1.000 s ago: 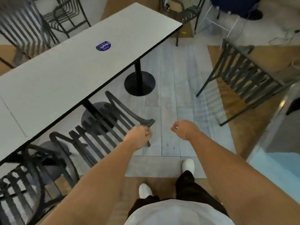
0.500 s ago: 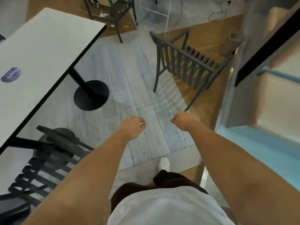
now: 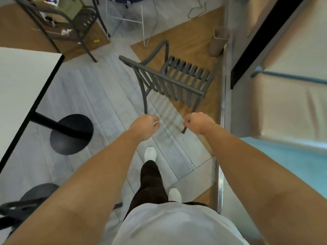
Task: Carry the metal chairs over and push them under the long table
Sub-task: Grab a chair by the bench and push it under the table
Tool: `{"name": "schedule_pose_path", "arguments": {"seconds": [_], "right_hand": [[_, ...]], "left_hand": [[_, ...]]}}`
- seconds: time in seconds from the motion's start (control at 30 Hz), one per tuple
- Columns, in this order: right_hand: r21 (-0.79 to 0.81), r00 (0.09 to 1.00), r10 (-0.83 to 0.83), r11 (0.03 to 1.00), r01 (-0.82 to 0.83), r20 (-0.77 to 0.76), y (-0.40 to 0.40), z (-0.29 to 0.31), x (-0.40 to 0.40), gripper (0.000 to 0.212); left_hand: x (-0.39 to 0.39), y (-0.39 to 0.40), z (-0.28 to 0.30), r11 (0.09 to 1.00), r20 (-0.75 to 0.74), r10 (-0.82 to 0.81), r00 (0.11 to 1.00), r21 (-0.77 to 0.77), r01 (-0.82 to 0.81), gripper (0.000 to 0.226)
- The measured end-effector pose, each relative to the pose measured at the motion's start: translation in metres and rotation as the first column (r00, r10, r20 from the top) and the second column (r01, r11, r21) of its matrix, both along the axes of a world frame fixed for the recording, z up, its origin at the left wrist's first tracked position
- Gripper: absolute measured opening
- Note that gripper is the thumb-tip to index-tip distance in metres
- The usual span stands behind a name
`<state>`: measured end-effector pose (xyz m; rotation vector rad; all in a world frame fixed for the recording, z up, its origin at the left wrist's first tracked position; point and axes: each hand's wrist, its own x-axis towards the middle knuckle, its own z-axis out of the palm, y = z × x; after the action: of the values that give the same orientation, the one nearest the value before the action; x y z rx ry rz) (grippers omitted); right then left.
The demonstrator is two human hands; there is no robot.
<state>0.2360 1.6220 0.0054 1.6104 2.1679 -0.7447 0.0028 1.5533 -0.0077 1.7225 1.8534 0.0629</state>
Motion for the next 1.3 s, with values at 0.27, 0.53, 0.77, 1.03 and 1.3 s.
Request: {"name": "schedule_pose_path", "arguments": {"seconds": [0.27,0.53,0.77,1.03,1.3], "right_hand": [[0.022,0.99,-0.128,0.991,0.13,-0.052,0.11,-0.004,-0.044,0.038],[0.104,0.977,-0.173,0.977,0.186,-0.121,0.196,-0.019,-0.102,0.035],[-0.021,0.98,-0.198,0.98,0.197,-0.038,0.228,-0.049,-0.109,0.046],[-0.08,0.964,-0.265,0.961,0.265,0.0,0.229,-0.083,-0.1,0.037],[-0.035,0.967,-0.239,0.969,0.243,0.089,0.238,-0.089,-0.105,0.024]], "left_hand": [[-0.045,0.141,-0.006,0.99,0.0,-0.14,0.99,-0.015,0.14,0.036],[-0.1,0.262,-0.009,0.965,-0.058,-0.257,0.965,0.034,0.259,0.043],[-0.127,0.32,-0.037,0.936,-0.099,-0.351,0.931,-0.026,0.35,0.053],[-0.13,0.359,-0.071,0.865,-0.252,-0.502,0.827,-0.148,0.48,0.049],[-0.13,0.372,-0.083,0.845,-0.404,-0.534,0.743,-0.214,0.49,0.024]]}}
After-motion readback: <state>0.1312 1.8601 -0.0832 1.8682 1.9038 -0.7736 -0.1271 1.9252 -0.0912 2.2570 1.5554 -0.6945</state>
